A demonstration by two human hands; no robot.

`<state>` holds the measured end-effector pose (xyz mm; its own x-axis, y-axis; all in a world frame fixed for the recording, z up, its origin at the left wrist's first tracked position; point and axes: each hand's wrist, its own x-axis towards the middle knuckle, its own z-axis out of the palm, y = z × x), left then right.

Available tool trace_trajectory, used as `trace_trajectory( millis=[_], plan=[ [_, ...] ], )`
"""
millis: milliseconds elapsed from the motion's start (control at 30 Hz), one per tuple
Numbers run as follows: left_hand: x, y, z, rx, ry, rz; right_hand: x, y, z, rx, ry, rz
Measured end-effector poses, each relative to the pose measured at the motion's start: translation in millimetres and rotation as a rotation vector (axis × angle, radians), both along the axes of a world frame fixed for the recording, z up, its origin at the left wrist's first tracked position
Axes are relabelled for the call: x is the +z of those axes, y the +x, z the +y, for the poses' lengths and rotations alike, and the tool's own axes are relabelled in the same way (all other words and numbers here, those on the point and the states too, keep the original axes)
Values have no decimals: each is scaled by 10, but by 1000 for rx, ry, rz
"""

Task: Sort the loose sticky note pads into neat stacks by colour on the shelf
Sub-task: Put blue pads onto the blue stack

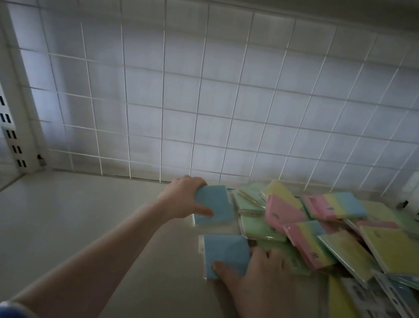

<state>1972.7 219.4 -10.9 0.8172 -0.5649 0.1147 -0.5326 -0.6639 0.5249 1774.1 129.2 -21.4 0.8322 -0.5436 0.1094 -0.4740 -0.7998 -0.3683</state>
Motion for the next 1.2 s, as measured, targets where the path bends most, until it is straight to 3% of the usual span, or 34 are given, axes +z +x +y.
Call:
trace_trajectory(
  millis=[300, 567, 767, 1000, 1200],
  plan=[
    [156, -170, 447, 16, -259, 82, 68, 66, -32, 61, 180, -4],
    [170, -425, 898, 130, -452, 331, 241, 132, -71, 112, 241, 164],
    [178, -615, 1225, 258, -566, 373, 97, 137, -79, 138, 399, -79],
    [117, -823, 1584, 383, -665, 389, 26, 127, 26, 215, 788, -304],
    [98, -867, 1939, 464, -716, 387, 31, 227, 300, 340, 823, -350]
  ],
)
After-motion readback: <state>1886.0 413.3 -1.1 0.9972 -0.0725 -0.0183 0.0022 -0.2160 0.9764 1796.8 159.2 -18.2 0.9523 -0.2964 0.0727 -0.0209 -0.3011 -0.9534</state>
